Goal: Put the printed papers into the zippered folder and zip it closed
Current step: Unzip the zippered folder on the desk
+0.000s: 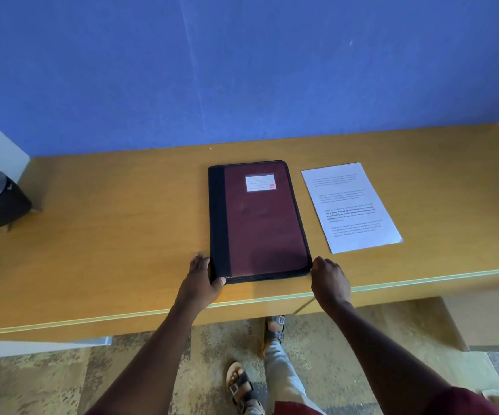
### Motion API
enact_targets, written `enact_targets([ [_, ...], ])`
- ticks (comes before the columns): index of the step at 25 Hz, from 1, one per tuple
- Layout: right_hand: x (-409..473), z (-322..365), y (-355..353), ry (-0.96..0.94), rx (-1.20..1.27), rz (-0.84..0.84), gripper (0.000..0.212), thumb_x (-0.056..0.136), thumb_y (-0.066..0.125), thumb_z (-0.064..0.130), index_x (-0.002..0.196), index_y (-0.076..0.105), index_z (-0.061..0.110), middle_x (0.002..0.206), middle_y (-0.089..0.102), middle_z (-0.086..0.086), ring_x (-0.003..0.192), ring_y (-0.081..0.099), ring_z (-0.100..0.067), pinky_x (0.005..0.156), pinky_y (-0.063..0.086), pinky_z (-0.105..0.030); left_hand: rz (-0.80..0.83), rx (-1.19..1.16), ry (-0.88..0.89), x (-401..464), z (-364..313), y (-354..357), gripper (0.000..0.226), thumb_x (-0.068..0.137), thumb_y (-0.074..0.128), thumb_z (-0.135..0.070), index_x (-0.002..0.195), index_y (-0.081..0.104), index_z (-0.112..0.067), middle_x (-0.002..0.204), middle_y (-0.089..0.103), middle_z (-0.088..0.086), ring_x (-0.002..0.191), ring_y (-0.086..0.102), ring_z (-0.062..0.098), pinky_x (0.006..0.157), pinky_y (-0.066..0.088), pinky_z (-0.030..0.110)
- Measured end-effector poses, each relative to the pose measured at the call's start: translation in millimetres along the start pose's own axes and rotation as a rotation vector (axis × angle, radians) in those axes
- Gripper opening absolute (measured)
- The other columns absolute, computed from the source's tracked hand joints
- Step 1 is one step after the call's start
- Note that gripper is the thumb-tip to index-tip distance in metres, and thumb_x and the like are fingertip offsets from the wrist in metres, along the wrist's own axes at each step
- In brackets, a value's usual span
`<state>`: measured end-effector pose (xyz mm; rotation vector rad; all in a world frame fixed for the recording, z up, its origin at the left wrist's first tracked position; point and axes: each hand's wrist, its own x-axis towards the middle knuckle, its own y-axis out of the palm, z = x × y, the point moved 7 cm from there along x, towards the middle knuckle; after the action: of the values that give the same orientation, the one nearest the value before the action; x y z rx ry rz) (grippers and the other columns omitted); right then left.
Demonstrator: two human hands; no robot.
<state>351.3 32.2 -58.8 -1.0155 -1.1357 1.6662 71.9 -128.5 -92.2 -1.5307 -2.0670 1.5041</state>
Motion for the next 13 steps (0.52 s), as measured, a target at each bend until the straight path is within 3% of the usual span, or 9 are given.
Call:
enact_targets([
  [4,-18.7,9.5,-3.8,0.079,0.041,-0.008,0.023,0.096,0.047,0.011,0.084,0.067,0.01,0.072,0.063,-0.004,0.056,0.054,-0.019,0.048,0.032,-0.02,-0.05,-0.046,-0.01,-9.3,2.2,-0.8,0.071,0.094,0.063,-0.04,0.15,0.031,-0.01,0.166,0.014,0.006,0.149,0.026,0.026,0.109,0.039,0.039],
  [10,-36.8,32.0,8.1,0.079,0.125,0.033,0.025,0.092,0.049,0.016,0.072,0.063,0.013,0.065,0.06,-0.003,0.053,0.056,-0.022,0.049,0.04,-0.022,-0.065,-0.099,-0.058,-9.1,3.7,0.1,0.076,0.093,0.064,-0.038,0.153,0.028,-0.009,0.163,0.024,0.005,0.147,0.031,0.025,0.112,0.039,0.04],
  [13,-41.3,46.1,10.6,0.057,0.159,0.043,0.024,0.092,0.049,0.014,0.07,0.059,0.013,0.064,0.058,-0.003,0.052,0.054,-0.022,0.046,0.034,-0.021,-0.053,-0.101,-0.072,-11.5,2.0,2.1,0.073,0.092,0.065,-0.036,0.151,0.031,-0.011,0.164,0.02,0.005,0.147,0.031,0.024,0.114,0.037,0.04],
])
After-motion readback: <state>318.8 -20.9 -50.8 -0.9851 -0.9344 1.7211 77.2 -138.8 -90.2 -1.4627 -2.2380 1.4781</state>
